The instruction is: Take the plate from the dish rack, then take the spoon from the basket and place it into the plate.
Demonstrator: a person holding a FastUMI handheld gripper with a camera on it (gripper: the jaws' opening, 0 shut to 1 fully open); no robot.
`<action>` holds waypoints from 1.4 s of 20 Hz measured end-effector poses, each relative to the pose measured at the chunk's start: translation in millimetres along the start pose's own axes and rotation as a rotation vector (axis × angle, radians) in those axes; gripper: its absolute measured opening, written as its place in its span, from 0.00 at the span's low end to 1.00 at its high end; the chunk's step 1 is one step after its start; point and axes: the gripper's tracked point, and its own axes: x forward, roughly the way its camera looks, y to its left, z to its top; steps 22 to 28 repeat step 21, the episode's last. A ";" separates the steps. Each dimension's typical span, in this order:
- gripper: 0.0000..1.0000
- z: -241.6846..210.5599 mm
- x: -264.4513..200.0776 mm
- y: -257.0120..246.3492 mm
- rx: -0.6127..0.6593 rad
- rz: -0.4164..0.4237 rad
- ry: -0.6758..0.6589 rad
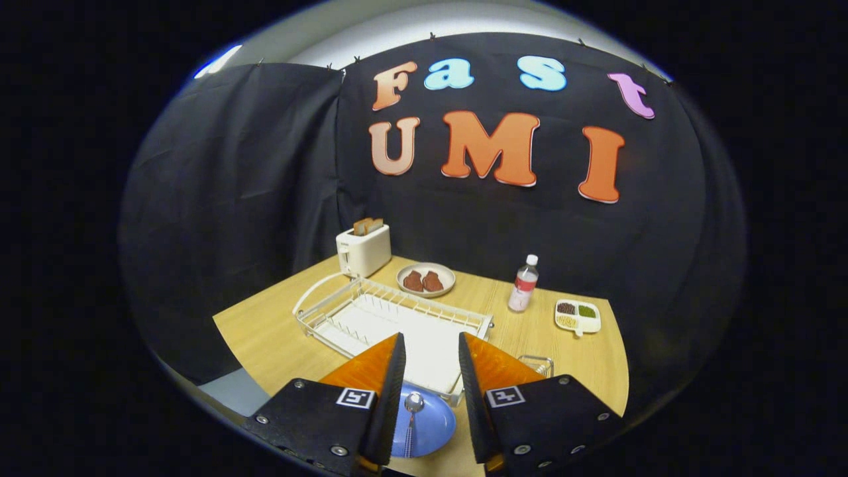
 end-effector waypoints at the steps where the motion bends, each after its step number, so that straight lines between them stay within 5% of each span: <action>1: 0.48 15.6 -2.2 -2.5 -0.016 -0.019 -0.037; 4: 0.49 54.6 -9.2 -5.9 -0.036 -0.067 -0.134; 9: 0.65 92.0 -17.4 -23.7 -0.023 -0.157 -0.256; 19: 0.88 88.2 -20.2 -22.6 0.017 -0.204 -0.295; 28: 0.91 88.4 -14.2 -26.3 0.022 -0.209 -0.298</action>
